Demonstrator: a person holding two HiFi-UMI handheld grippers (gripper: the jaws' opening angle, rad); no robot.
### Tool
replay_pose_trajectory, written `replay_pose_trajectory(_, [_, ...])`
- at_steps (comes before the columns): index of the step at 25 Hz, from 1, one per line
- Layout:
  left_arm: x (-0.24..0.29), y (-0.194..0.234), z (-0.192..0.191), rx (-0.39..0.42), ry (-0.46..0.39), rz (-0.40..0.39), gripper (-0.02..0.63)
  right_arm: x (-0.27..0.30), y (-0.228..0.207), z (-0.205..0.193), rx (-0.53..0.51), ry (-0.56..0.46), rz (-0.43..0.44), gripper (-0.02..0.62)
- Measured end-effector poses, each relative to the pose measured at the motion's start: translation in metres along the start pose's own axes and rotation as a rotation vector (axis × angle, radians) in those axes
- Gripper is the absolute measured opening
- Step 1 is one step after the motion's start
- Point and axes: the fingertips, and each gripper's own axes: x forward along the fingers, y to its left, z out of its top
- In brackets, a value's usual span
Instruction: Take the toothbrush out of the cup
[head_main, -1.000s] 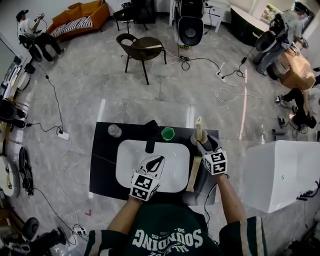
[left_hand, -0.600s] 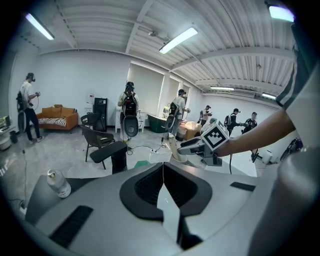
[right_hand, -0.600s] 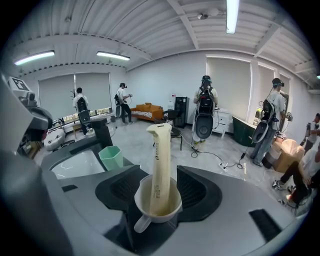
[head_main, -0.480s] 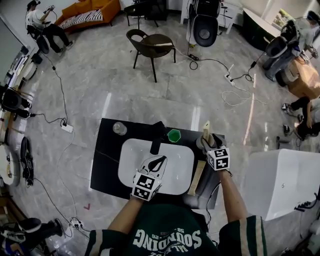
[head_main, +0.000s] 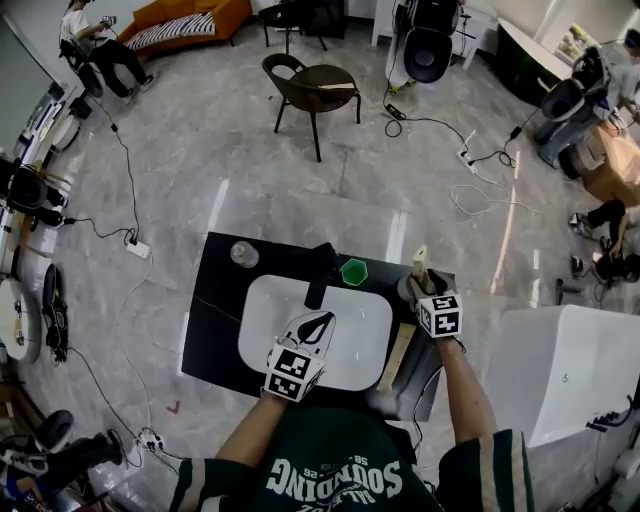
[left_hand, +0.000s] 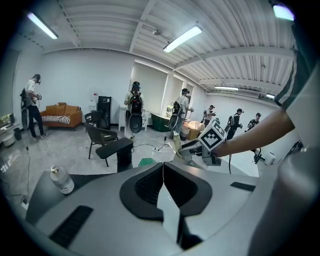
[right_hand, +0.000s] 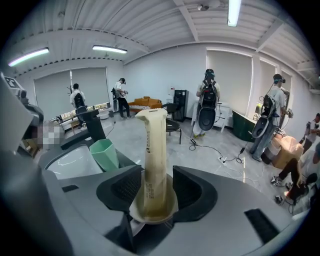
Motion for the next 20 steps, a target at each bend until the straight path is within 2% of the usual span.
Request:
replay_pose_trajectory(2, [0.000, -0.001, 0.000, 0.000, 0.000, -0.001, 0.016, 0.000, 0.000, -0.003, 0.000, 0.008, 0.006, 0.202])
replay_pose_trajectory(4, [0.000, -0.001, 0.000, 0.001, 0.001, -0.002, 0.017, 0.000, 0.000, -0.005, -0.011, 0.012, 0.006, 0.147])
replay_pose_trajectory(9, [0.000, 0.000, -0.004, -0.001, 0.004, -0.001, 0.016, 0.001, 0.000, -0.006, -0.018, 0.012, 0.007, 0.104])
replay_pose_trajectory(20, [0.002, -0.003, -0.001, -0.001, -0.005, -0.023, 0.016, -0.016, 0.007, 0.013, -0.029, -0.061, 0.005, 0.094])
